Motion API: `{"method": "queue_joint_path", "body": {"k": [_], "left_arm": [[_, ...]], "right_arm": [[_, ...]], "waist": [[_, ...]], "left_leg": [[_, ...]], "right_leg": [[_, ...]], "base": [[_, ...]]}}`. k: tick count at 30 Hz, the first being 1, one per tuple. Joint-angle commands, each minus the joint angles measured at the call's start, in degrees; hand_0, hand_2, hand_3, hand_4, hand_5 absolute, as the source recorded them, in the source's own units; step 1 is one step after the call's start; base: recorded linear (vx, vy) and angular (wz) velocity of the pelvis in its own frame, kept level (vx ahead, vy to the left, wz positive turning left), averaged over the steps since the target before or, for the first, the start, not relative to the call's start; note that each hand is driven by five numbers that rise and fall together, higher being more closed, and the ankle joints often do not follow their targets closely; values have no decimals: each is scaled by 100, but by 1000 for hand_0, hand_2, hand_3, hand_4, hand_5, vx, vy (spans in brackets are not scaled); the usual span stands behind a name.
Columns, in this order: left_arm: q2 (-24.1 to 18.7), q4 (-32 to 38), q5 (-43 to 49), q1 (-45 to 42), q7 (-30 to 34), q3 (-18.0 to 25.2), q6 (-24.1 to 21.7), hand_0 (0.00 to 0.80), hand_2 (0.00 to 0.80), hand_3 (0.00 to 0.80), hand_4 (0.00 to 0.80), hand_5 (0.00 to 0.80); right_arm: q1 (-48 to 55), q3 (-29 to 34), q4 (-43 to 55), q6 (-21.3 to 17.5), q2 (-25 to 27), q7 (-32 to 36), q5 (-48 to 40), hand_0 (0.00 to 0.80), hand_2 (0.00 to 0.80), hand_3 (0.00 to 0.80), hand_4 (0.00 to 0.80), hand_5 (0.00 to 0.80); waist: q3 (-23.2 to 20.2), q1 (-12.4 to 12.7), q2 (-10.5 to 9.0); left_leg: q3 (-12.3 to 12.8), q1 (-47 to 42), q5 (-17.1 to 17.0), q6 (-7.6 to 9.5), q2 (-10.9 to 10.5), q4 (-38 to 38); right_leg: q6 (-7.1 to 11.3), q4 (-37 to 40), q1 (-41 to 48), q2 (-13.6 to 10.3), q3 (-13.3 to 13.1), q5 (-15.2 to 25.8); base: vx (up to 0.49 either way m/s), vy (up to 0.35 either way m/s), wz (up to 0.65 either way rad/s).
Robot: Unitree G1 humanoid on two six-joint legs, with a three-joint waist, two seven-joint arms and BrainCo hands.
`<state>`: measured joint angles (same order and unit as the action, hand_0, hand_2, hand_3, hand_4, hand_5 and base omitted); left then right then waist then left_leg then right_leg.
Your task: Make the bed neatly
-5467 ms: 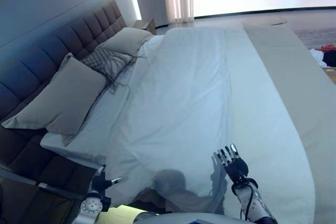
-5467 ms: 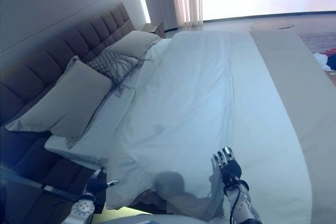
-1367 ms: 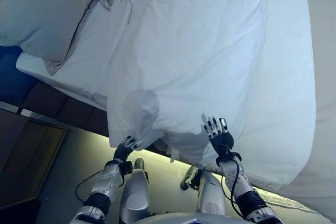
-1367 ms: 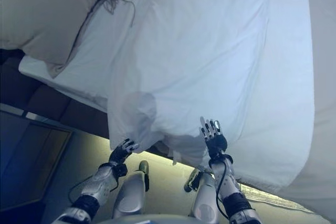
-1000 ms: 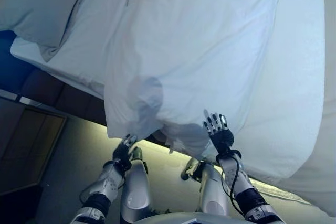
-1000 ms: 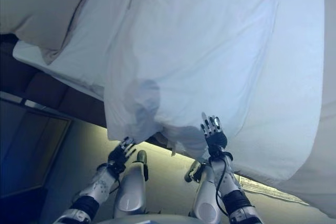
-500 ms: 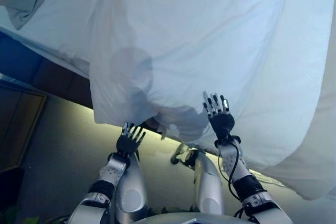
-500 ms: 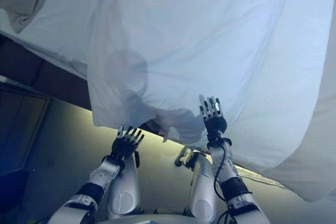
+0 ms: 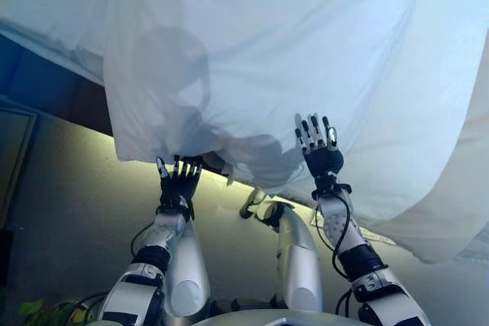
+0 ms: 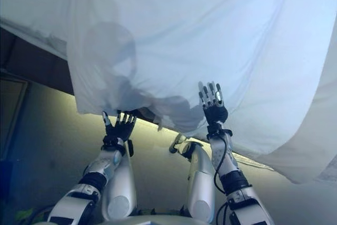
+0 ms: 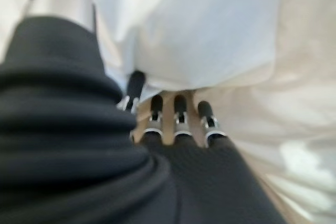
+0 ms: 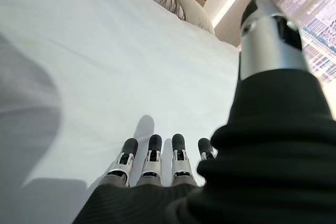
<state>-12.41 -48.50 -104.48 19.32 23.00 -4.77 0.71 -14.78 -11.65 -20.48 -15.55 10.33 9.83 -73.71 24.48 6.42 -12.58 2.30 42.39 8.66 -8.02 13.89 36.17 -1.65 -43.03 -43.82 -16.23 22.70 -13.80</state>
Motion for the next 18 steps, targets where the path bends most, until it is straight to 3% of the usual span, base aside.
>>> {"method": "queue_joint_path", "body": {"k": [1, 18], "left_arm": [[-40, 438, -77, 74, 346, 52, -210, 0, 0, 0, 0, 0], [-171, 999, -174, 275, 1812, 419, -240, 0, 0, 0, 0, 0]], "right_arm": [[10, 261, 638, -218, 148, 296, 18, 0, 0, 0, 0, 0], [53, 114, 489, -8, 16, 446, -66, 0, 0, 0, 0, 0]], "waist": [[-3, 128, -119], [126, 134, -138]], "left_leg": [[-365, 602, -31, 419, 30, 399], [-318, 537, 136, 603, -98, 610]], "right_leg": [[1317, 1591, 113, -475, -466, 2150], [1226, 1640, 372, -287, -365, 2173]], "base": [[-15, 13, -4], [-3, 16, -2]]}}
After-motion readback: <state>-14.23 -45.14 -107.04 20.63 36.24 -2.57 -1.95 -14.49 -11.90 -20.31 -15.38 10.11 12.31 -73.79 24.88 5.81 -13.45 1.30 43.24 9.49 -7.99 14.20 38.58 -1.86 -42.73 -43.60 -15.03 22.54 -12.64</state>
